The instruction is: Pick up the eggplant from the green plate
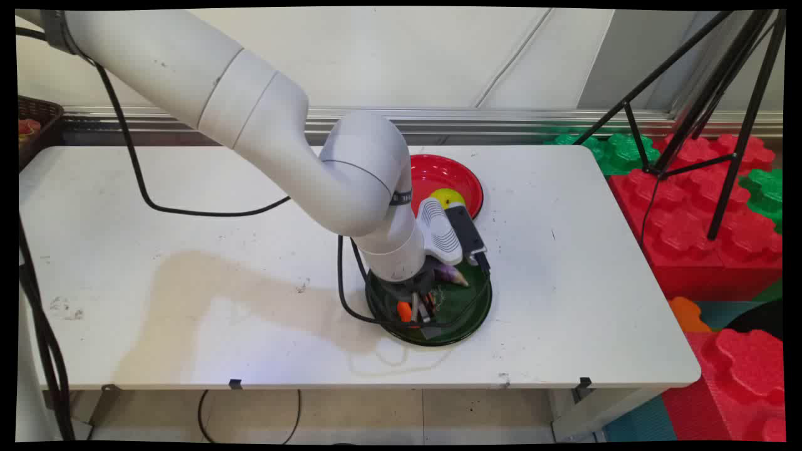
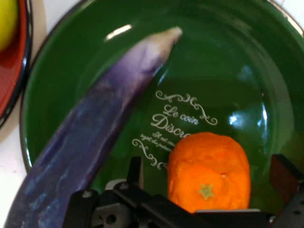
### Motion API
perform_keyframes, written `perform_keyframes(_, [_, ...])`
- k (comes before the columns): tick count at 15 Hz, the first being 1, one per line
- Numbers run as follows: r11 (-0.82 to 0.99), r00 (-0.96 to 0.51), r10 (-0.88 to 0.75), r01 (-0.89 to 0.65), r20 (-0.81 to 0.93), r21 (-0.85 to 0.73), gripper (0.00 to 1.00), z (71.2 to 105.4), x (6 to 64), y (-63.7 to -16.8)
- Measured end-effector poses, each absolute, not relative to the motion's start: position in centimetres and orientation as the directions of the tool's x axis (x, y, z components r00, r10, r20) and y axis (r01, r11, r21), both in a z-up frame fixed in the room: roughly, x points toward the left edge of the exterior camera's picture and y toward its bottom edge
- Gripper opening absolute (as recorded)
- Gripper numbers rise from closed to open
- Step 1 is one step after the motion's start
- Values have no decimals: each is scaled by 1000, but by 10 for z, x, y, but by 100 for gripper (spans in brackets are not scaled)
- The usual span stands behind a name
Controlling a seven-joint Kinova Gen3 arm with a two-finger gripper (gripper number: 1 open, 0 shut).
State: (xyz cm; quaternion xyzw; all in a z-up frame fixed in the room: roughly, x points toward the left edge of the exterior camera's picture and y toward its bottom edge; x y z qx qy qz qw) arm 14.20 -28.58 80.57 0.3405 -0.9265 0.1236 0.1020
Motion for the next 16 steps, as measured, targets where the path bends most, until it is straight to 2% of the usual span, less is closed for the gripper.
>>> perform_keyframes(8, [789,-804,-514,-580,300,-203,100,833,155,-280])
perform_keyframes(16, [819,-835,-428,-520,345,-244,100,890,192,-270])
